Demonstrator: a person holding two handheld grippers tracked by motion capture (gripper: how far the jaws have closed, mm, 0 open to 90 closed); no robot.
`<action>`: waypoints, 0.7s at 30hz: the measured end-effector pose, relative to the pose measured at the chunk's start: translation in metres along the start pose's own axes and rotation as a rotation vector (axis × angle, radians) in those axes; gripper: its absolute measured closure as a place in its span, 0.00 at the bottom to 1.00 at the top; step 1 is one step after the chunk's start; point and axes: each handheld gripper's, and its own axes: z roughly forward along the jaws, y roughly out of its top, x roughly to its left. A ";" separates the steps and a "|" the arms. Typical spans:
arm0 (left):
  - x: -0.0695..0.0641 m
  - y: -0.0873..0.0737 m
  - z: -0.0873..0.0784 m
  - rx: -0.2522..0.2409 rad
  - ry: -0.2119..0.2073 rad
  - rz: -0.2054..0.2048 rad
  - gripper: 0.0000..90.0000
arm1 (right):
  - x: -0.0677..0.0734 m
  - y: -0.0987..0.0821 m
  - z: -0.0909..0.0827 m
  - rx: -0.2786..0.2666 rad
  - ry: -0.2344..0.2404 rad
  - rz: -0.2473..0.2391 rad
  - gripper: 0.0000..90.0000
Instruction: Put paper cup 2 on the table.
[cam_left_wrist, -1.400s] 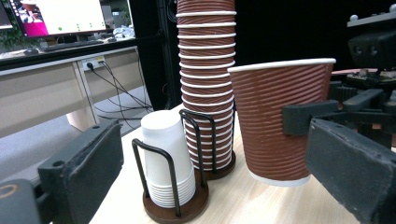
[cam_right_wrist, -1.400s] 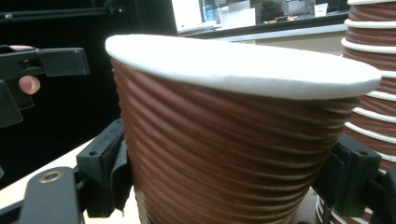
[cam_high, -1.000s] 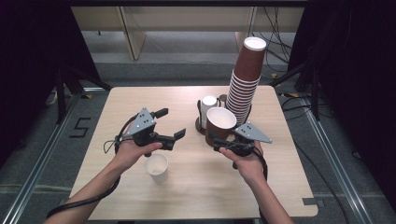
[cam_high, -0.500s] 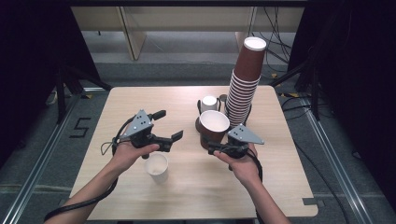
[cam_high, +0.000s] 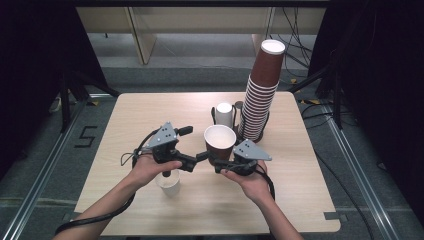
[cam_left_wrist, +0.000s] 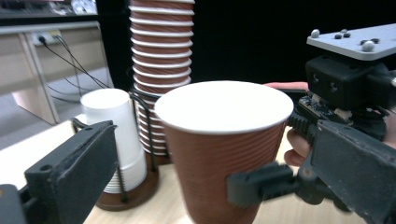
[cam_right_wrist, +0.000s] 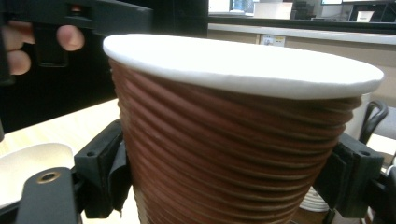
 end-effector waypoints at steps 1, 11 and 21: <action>-0.002 0.000 0.002 0.004 -0.011 -0.006 0.00 | 0.002 0.000 0.000 0.013 -0.002 0.002 0.19; -0.001 0.001 0.008 0.018 0.005 -0.036 0.00 | 0.017 0.005 0.005 -0.003 0.009 -0.065 0.19; -0.001 -0.002 0.015 0.036 -0.008 -0.043 0.00 | 0.016 0.005 0.007 0.002 0.005 -0.070 0.19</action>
